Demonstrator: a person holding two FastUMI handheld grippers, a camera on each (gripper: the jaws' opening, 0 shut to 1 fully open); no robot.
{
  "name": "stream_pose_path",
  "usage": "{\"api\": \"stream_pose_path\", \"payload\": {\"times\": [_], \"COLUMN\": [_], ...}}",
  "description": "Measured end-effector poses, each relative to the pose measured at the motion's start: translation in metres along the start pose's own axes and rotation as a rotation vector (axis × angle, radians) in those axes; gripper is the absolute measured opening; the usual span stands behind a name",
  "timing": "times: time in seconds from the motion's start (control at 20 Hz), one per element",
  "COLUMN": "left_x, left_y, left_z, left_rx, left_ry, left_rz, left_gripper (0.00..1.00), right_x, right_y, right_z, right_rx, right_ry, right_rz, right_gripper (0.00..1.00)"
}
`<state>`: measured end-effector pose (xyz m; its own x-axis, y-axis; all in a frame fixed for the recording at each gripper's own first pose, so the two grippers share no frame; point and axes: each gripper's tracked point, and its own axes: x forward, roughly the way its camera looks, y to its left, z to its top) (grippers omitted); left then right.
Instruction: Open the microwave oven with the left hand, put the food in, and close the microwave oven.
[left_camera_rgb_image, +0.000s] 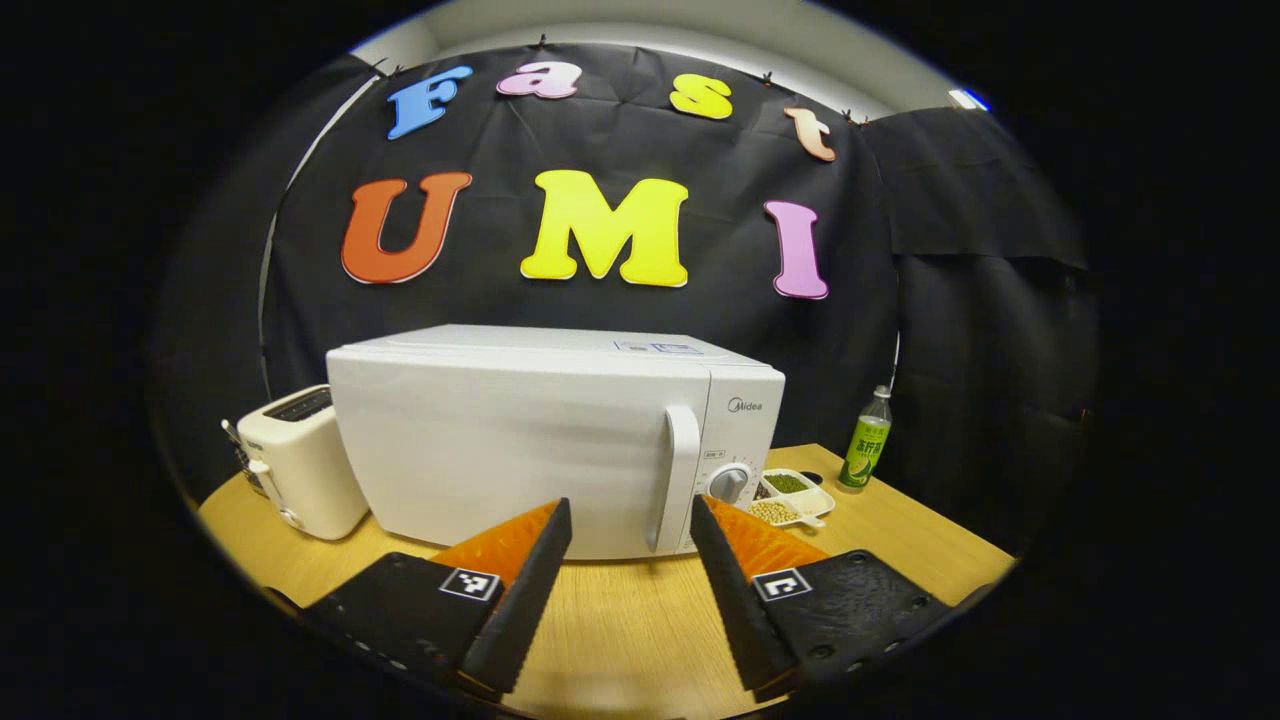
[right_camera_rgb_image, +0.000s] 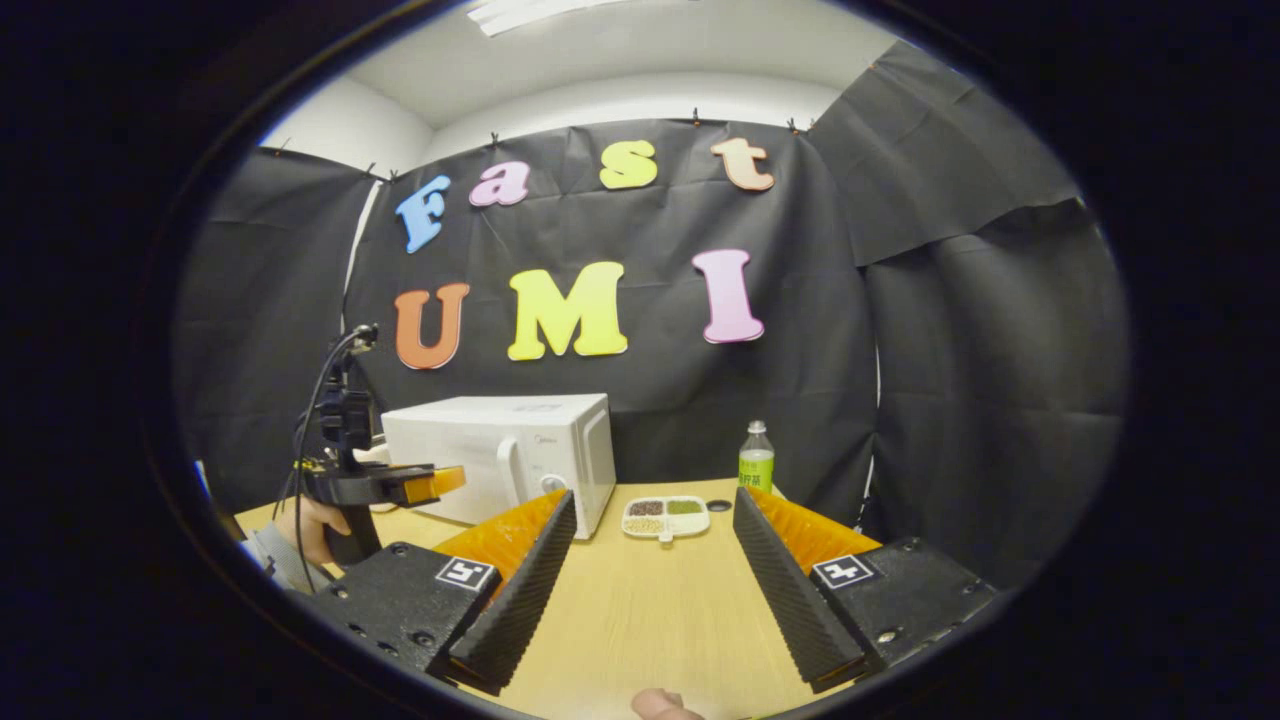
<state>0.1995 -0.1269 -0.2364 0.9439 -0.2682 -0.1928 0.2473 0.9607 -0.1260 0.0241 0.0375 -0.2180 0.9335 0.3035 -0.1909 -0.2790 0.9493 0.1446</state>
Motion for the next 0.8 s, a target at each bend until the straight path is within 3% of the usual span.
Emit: {"api": "stream_pose_path", "payload": {"times": [0.05,0.1,0.15,0.2,0.25,0.3,0.45,0.5,0.8], "left_x": [-0.017,-0.032,-0.049,-0.068,-0.087,-0.107,-0.167,-0.187,-0.292], "left_y": [0.002,0.001,0.002,0.002,0.001,0.001,0.000,-0.002,-0.010], "left_z": [0.004,0.005,0.012,0.021,0.031,0.039,0.074,0.088,0.128], "left_rx": [0.023,0.044,0.060,0.068,0.070,0.068,0.063,0.062,0.049], "left_ry": [0.003,0.003,-0.009,-0.027,-0.045,-0.056,-0.109,-0.139,-0.194], "left_rz": [0.018,0.029,0.047,0.062,0.069,0.085,0.123,0.131,0.148], "left_gripper": [0.87,0.89,0.98,0.97,0.97,0.97,0.97,0.97,0.96], "right_x": [-0.005,-0.010,-0.016,-0.021,-0.027,-0.033,-0.050,-0.055,-0.096], "right_y": [0.002,0.006,0.010,0.012,0.014,0.019,0.037,0.041,0.084], "right_z": [0.004,0.010,0.017,0.023,0.028,0.036,0.055,0.061,0.092], "right_rx": [-0.008,-0.016,-0.025,-0.031,-0.037,-0.044,-0.090,-0.094,-0.077], "right_ry": [-0.005,-0.016,-0.032,-0.040,-0.052,-0.062,-0.093,-0.103,-0.139], "right_rz": [-0.003,-0.003,0.000,-0.006,-0.011,-0.012,-0.007,-0.013,0.013], "right_gripper": [0.91,1.00,0.92,0.92,1.00,0.91,0.91,1.00,1.00]}}
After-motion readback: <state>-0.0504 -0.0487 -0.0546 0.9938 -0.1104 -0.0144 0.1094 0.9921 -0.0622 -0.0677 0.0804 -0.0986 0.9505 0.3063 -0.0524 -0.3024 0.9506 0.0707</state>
